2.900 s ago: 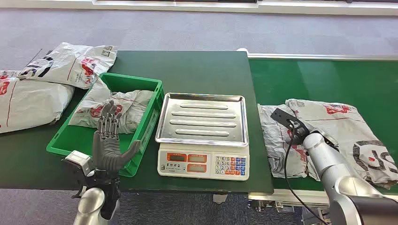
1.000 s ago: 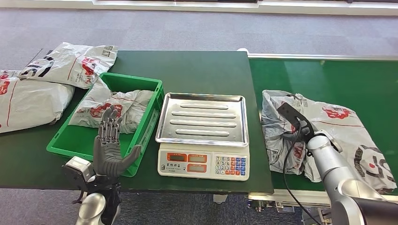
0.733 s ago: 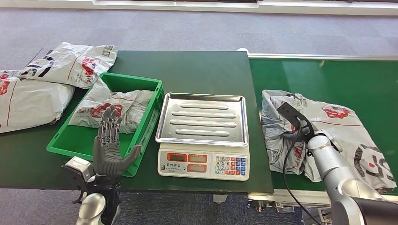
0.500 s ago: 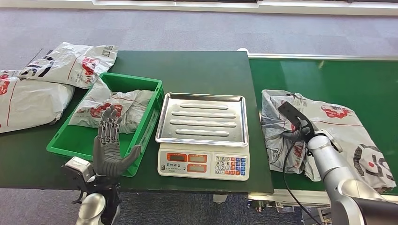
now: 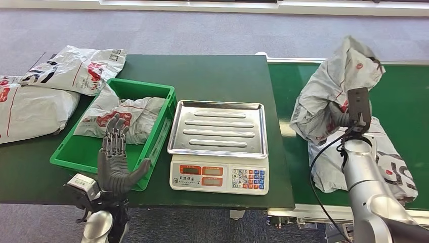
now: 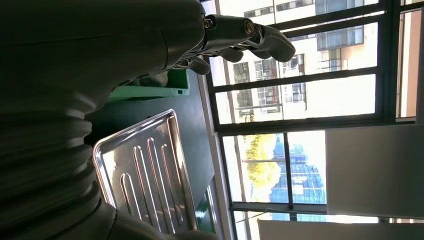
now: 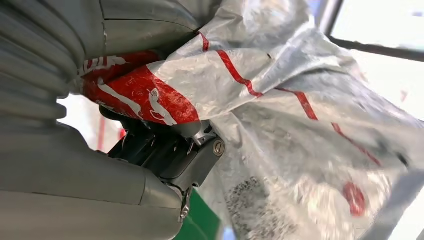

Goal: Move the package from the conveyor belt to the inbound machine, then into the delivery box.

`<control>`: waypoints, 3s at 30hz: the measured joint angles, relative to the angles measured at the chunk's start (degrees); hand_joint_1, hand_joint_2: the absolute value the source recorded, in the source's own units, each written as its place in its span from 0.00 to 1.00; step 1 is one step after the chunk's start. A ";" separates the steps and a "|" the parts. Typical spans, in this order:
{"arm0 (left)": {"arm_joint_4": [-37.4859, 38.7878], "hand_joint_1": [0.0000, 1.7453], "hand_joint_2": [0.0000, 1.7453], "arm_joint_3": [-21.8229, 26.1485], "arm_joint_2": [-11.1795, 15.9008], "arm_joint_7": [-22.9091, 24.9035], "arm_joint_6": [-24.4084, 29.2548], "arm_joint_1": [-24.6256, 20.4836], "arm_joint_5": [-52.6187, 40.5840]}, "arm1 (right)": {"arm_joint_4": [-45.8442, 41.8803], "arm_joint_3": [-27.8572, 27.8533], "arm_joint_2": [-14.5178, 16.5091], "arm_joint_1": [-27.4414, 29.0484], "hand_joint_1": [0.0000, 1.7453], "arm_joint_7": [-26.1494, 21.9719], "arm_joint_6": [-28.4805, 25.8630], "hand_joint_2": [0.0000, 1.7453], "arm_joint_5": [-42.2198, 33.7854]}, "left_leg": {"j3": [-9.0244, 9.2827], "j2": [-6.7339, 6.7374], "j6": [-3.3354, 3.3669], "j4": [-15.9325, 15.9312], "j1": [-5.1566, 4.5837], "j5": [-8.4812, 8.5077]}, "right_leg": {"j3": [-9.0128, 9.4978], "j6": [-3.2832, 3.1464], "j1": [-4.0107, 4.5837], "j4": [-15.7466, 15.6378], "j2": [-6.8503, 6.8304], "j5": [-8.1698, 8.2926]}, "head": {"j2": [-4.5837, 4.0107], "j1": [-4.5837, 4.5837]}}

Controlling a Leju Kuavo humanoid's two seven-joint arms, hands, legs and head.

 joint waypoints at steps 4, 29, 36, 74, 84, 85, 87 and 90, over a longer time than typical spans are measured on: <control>0.01 0.00 1.00 0.00 0.01 -0.41 0.48 0.03 0.16 | -2.43 -1.08 0.81 0.33 1.00 -3.18 -3.57 1.00 -3.34 | 0.01 -0.03 0.01 0.00 0.00 0.01 | 0.01 0.00 0.01 0.00 -0.04 0.00 | -0.01 0.00; 0.61 0.00 1.00 0.00 0.04 -1.18 -0.48 -1.02 0.15 | -6.67 0.12 3.43 -0.79 1.00 -4.11 7.57 1.00 -7.57 | -0.07 0.04 0.00 -0.01 0.00 0.04 | -0.02 -0.02 0.01 0.02 0.02 0.03 | -0.01 0.01; 2.39 0.00 1.00 0.00 -0.01 -1.46 -2.12 -4.76 -0.40 | -1.82 5.82 12.58 -9.38 1.00 2.12 34.89 1.00 -17.77 | -0.07 0.21 -0.22 -0.02 0.09 0.23 | -0.25 -0.25 0.23 0.04 0.22 0.17 | 0.00 -0.02; 3.75 0.00 1.00 0.04 -0.86 1.19 -3.52 -6.72 -0.78 | 10.31 13.27 19.41 -14.46 0.57 24.08 37.62 1.00 -16.56 | -0.31 -0.13 -0.21 0.00 0.18 0.31 | -0.30 -0.23 0.18 0.02 -0.11 0.19 | 0.00 -0.01; 3.75 0.00 1.00 0.04 -0.86 2.04 -3.78 -6.72 -0.78 | 12.99 16.02 19.38 -12.10 0.00 28.70 40.39 1.00 -11.97 | -0.32 -0.12 -0.21 0.00 0.18 0.31 | -0.34 -0.23 0.18 0.02 -0.08 0.19 | 0.00 -0.01; 3.75 0.00 1.00 0.04 -0.86 2.05 -3.78 -6.72 -0.77 | 13.15 16.32 19.37 -11.87 0.00 28.08 41.38 1.00 -11.93 | -0.32 -0.12 -0.21 0.00 0.18 0.31 | -0.34 -0.23 0.18 0.02 -0.08 0.19 | -0.01 -0.01; 3.75 0.00 1.00 0.04 -0.86 2.06 -3.78 -6.73 -0.75 | 13.36 16.67 19.35 -11.39 0.00 26.96 43.15 1.00 -11.94 | -0.32 -0.12 -0.21 0.00 0.18 0.31 | -0.34 -0.23 0.18 0.02 -0.08 0.19 | -0.01 -0.01; 3.75 0.00 1.00 0.04 -0.86 2.06 -3.78 -6.73 -0.72 | 13.56 16.98 19.35 -11.02 0.00 26.36 43.93 1.00 -11.95 | -0.32 -0.12 -0.21 0.00 0.18 0.31 | -0.34 -0.23 0.18 0.02 -0.09 0.19 | 0.00 -0.01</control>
